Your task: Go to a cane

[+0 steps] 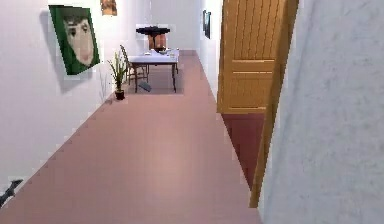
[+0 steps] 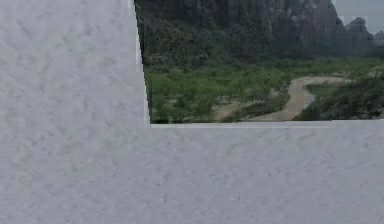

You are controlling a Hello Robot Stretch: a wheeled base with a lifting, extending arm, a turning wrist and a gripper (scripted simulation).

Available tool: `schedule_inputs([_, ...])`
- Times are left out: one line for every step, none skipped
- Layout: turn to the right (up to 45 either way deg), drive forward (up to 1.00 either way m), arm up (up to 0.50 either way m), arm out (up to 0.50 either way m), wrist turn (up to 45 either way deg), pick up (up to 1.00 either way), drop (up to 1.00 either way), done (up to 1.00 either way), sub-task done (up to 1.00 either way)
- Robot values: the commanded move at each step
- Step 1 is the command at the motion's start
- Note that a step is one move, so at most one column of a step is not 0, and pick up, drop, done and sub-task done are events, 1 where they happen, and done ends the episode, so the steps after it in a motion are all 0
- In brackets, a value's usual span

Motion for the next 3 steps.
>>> schedule_inputs([-6.0, 0.0, 0.0, 0.0, 0.0, 0.0, 0.0, 0.0, 0.0])
schedule_inputs([0.0, 1.0, 0.0, 0.0, 0.0, 0.0, 0.0, 0.0, 0.0])
schedule_inputs([-3.0, 0.0, 0.0, 0.0, 0.0, 0.0, 0.0, 0.0, 0.0])
